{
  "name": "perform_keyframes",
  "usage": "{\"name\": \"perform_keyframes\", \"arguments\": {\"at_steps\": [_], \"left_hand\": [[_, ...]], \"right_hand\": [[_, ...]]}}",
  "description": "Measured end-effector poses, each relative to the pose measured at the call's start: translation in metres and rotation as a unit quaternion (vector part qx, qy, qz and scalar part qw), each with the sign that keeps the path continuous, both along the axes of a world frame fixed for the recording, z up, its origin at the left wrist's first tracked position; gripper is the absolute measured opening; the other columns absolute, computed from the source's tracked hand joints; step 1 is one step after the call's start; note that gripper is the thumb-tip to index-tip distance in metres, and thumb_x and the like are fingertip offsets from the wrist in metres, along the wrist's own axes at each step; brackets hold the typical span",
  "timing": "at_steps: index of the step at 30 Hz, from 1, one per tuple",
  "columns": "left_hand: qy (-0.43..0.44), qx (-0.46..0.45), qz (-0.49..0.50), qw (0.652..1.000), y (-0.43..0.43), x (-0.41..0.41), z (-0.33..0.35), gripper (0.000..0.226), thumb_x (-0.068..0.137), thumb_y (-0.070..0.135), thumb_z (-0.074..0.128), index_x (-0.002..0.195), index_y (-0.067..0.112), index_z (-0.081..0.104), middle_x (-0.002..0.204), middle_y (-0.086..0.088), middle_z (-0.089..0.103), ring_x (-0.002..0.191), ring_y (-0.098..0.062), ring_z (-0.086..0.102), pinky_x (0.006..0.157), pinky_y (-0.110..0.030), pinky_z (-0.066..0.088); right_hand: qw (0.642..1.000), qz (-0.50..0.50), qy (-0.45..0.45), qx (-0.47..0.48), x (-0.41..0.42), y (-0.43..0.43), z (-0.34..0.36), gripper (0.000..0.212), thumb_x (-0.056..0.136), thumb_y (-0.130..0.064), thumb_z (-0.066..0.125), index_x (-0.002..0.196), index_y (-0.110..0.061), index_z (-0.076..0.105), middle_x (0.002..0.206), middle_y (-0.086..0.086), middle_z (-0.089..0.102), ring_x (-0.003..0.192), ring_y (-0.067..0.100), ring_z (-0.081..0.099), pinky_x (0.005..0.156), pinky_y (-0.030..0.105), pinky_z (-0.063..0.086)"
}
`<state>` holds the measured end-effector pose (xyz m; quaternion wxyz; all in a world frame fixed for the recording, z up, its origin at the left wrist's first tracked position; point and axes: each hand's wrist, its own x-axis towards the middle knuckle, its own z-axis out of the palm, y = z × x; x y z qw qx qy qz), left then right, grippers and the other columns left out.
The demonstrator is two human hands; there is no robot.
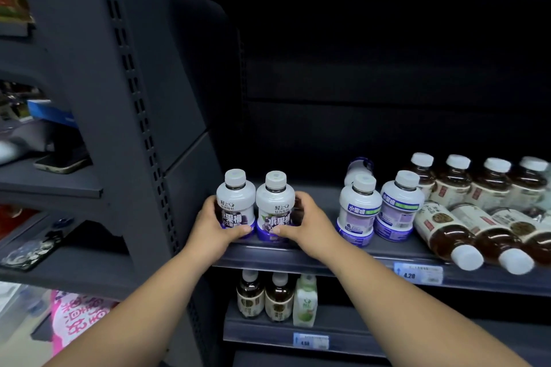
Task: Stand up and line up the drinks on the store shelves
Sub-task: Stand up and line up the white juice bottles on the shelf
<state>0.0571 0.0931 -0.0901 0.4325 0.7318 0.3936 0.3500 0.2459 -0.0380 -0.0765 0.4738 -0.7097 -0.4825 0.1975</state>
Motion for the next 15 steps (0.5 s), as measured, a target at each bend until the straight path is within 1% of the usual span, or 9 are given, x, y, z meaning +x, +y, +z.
{"name": "perform_keyframes", "arguments": {"at_steps": [2,3,4,5,7,9,11,13,15], "left_hand": [[-0.015,0.026,0.015,0.999,-0.004,0.0,0.009,0.105,0.049,0.035,0.093,0.138,0.032,0.038,0.138,0.004,0.05,0.123,-0.01,0.052,0.11,-0.042,0.042],[-0.011,0.05,0.021,0.998,-0.007,0.001,0.016,0.113,0.05,0.035,0.093,0.145,0.03,0.032,0.145,0.001,0.042,0.13,-0.013,0.046,0.113,-0.041,0.038],[-0.005,0.082,0.026,0.996,-0.011,0.002,0.025,0.117,0.053,0.031,0.095,0.149,0.028,0.028,0.149,0.0,0.036,0.133,-0.014,0.041,0.115,-0.038,0.033],[-0.002,0.121,0.027,0.992,-0.013,0.004,0.034,0.117,0.055,0.026,0.096,0.15,0.026,0.028,0.149,-0.001,0.033,0.133,-0.012,0.037,0.115,-0.034,0.03],[0.007,0.206,0.019,0.978,-0.019,0.008,0.056,0.112,0.058,0.026,0.095,0.149,0.024,0.031,0.147,0.001,0.032,0.131,-0.008,0.034,0.113,-0.027,0.025],[0.02,0.262,-0.006,0.965,-0.024,0.015,0.075,0.106,0.059,0.032,0.094,0.147,0.027,0.034,0.147,0.004,0.034,0.133,-0.01,0.035,0.113,-0.029,0.027],[0.04,0.292,-0.036,0.955,-0.027,0.024,0.088,0.101,0.06,0.037,0.093,0.145,0.029,0.038,0.147,0.007,0.038,0.134,-0.014,0.037,0.114,-0.037,0.03],[0.084,0.337,-0.068,0.935,-0.03,0.036,0.095,0.097,0.06,0.046,0.091,0.143,0.029,0.043,0.144,0.007,0.045,0.135,-0.018,0.039,0.116,-0.044,0.029],[0.145,0.369,-0.096,0.913,-0.031,0.045,0.096,0.092,0.06,0.056,0.085,0.14,0.033,0.046,0.14,0.011,0.049,0.135,-0.017,0.04,0.119,-0.047,0.02]], "right_hand": [[1.0,-0.008,-0.013,0.023,0.002,-0.008,0.014,0.074,0.072,-0.025,0.088,0.132,-0.035,0.046,0.129,-0.014,0.057,0.119,0.003,0.054,0.106,0.032,0.045],[0.999,-0.009,-0.024,0.041,0.004,-0.014,0.023,0.074,0.073,-0.024,0.087,0.133,-0.036,0.047,0.132,-0.012,0.055,0.122,0.004,0.053,0.107,0.032,0.044],[0.997,-0.007,-0.033,0.069,0.006,-0.021,0.035,0.071,0.074,-0.021,0.087,0.132,-0.036,0.049,0.133,-0.01,0.056,0.122,0.004,0.054,0.106,0.03,0.043],[0.994,-0.007,-0.046,0.104,0.009,-0.029,0.048,0.066,0.075,-0.018,0.086,0.128,-0.037,0.051,0.132,-0.009,0.057,0.121,0.004,0.055,0.105,0.028,0.044],[0.98,-0.036,-0.096,0.171,0.018,-0.05,0.073,0.059,0.078,-0.014,0.083,0.123,-0.038,0.054,0.128,-0.01,0.06,0.119,0.001,0.055,0.103,0.021,0.043],[0.961,-0.095,-0.154,0.211,0.03,-0.07,0.09,0.056,0.079,-0.015,0.082,0.122,-0.039,0.054,0.125,-0.014,0.057,0.119,-0.001,0.053,0.103,0.016,0.039],[0.953,-0.144,-0.172,0.206,0.044,-0.086,0.093,0.06,0.078,-0.016,0.081,0.127,-0.036,0.053,0.127,-0.014,0.052,0.121,0.002,0.05,0.103,0.016,0.037],[0.962,-0.173,-0.148,0.152,0.059,-0.093,0.08,0.067,0.076,-0.018,0.083,0.134,-0.03,0.051,0.131,-0.01,0.05,0.122,0.007,0.048,0.103,0.019,0.037],[0.975,-0.171,-0.105,0.095,0.07,-0.095,0.06,0.077,0.07,-0.024,0.084,0.137,-0.033,0.046,0.133,-0.008,0.05,0.123,0.009,0.05,0.106,0.03,0.041]]}}
